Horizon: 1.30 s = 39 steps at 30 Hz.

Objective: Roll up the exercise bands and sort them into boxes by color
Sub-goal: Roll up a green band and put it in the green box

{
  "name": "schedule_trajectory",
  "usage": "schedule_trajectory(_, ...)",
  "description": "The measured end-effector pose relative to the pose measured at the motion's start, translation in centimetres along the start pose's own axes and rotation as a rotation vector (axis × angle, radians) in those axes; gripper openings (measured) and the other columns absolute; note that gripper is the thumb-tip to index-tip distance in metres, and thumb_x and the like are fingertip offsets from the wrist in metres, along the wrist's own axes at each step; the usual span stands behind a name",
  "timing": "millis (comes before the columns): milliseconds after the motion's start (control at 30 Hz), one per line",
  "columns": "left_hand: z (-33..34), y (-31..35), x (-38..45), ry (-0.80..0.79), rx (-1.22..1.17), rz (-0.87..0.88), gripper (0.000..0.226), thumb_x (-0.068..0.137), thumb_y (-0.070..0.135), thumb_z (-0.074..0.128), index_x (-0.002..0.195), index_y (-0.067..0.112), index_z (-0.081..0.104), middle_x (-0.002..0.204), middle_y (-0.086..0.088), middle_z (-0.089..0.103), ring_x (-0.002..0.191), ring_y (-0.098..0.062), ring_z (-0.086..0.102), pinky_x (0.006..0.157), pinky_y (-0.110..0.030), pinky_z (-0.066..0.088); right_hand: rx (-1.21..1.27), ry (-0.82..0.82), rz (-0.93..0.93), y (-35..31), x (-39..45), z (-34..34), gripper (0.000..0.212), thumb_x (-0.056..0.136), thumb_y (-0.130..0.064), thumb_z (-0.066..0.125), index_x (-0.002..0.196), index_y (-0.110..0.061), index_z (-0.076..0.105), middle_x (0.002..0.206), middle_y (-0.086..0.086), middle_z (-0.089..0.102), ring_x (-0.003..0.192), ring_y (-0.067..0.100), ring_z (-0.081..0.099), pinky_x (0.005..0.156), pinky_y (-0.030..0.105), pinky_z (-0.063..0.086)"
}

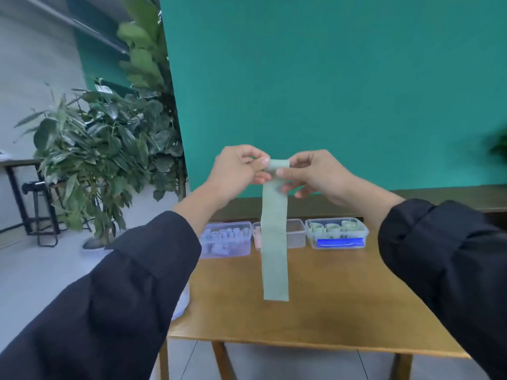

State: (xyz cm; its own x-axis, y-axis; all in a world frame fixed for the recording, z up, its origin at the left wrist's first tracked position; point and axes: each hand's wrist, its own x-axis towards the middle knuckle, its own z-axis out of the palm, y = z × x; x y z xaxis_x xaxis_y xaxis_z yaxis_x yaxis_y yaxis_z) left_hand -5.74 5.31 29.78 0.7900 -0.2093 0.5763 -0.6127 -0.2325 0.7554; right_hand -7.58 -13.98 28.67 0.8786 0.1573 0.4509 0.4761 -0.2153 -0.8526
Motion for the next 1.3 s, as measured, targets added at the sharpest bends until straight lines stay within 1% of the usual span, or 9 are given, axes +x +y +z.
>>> schedule_trajectory(100, 0.5, -1.1, 1.6, 0.023, 0.011, 0.035, 0.005, 0.097, 0.004, 0.064, 0.101, 0.004, 0.068, 0.1, -0.022, 0.074, 0.091, -0.03, 0.075, 0.087, -0.036, 0.061, -0.008, 0.069, -0.046, 0.4, 1.5, -0.6, 0.016, 0.088, -0.015, 0.078, 0.091, -0.004, 0.067, 0.096, 0.019, 0.074, 0.086, 0.028, 0.075, 0.066, 0.029, 0.061)
schedule_trajectory(267, 1.7, -5.8, -0.1, 0.01, 0.069, -0.026, 0.013, 0.084, 0.011, 0.08, 0.089, 0.02, 0.072, 0.095, -0.009, 0.077, 0.092, -0.025, 0.075, 0.093, -0.039, 0.058, -0.067, 0.101, -0.033, 4.6, 0.9, -0.3, 0.014, 0.088, -0.016, 0.078, 0.091, -0.003, 0.073, 0.093, 0.017, 0.076, 0.084, 0.024, 0.073, 0.078, 0.038, 0.063)
schedule_trajectory(367, 3.3, -9.8, -3.7, -0.057, 0.032, -0.112, 0.009, 0.086, 0.005, 0.077, 0.091, 0.01, 0.072, 0.085, -0.009, 0.078, 0.079, -0.031, 0.075, 0.081, -0.039, 0.06, -0.124, -0.007, 0.074, 8.8, -1.5, 0.4, 0.016, 0.088, -0.02, 0.079, 0.09, -0.005, 0.074, 0.086, 0.015, 0.076, 0.078, 0.025, 0.073, 0.07, 0.036, 0.06)
schedule_trajectory(500, 5.4, -14.9, -9.4, -0.223, 0.062, -0.254, 0.004, 0.089, 0.007, 0.075, 0.092, 0.008, 0.072, 0.077, -0.008, 0.077, 0.07, -0.018, 0.072, 0.063, -0.027, 0.054, -0.195, -0.173, 0.259, 14.6, -6.1, 1.8, 0.018, 0.086, -0.026, 0.08, 0.092, -0.01, 0.075, 0.084, 0.011, 0.076, 0.071, 0.019, 0.073, 0.059, 0.029, 0.053)
schedule_trajectory(733, 7.9, -20.0, -15.5, -0.227, 0.072, -0.346, 0.006, 0.086, 0.011, 0.077, 0.089, 0.016, 0.075, 0.078, -0.004, 0.077, 0.06, -0.013, 0.066, 0.073, -0.028, 0.055, -0.149, -0.181, 0.39, 21.0, -10.7, 3.8, 0.021, 0.083, -0.02, 0.083, 0.096, -0.008, 0.073, 0.082, 0.018, 0.075, 0.062, 0.022, 0.065, 0.056, 0.027, 0.048)
schedule_trajectory(867, 8.5, -21.3, -15.9, -0.198, 0.108, -0.327, 0.007, 0.088, 0.019, 0.076, 0.088, 0.026, 0.077, 0.079, 0.007, 0.077, 0.063, -0.008, 0.066, 0.076, -0.027, 0.056, -0.19, -0.12, 0.357, 22.9, -11.4, 4.5, 0.014, 0.086, -0.024, 0.08, 0.092, -0.013, 0.075, 0.074, 0.009, 0.074, 0.06, 0.017, 0.064, 0.051, 0.022, 0.044)
schedule_trajectory(1000, 8.5, -22.0, -16.0, -0.274, 0.173, -0.305, 0.004, 0.089, 0.028, 0.077, 0.092, 0.029, 0.08, 0.084, 0.015, 0.076, 0.077, 0.0, 0.067, 0.078, -0.016, 0.051, -0.365, -0.126, 0.282, 23.7, -11.6, 5.1, 0.01, 0.089, -0.03, 0.076, 0.08, -0.025, 0.076, 0.073, -0.003, 0.074, 0.057, 0.009, 0.063, 0.06, 0.014, 0.045)
schedule_trajectory(1133, 7.7, -22.2, -16.4, -0.377, 0.169, -0.308, 0.011, 0.08, 0.034, 0.085, 0.089, 0.03, 0.08, 0.076, 0.015, 0.069, 0.066, 0.0, 0.054, 0.068, -0.016, 0.047, -0.495, -0.117, 0.228, 24.3, -12.4, 5.2, 0.016, 0.089, -0.04, 0.074, 0.079, -0.028, 0.078, 0.078, -0.016, 0.072, 0.072, 0.002, 0.063, 0.067, 0.014, 0.044)
schedule_trajectory(1300, 8.1, -22.3, -15.8, -0.386, 0.221, -0.198, 0.006, 0.082, 0.034, 0.082, 0.083, 0.03, 0.078, 0.083, 0.006, 0.067, 0.07, -0.003, 0.055, 0.067, -0.014, 0.043, -0.439, -0.106, 0.149, 24.5, -12.4, 5.3, 0.006, 0.085, -0.038, 0.078, 0.084, -0.032, 0.078, 0.081, -0.013, 0.069, 0.074, 0.006, 0.061, 0.069, 0.013, 0.043)
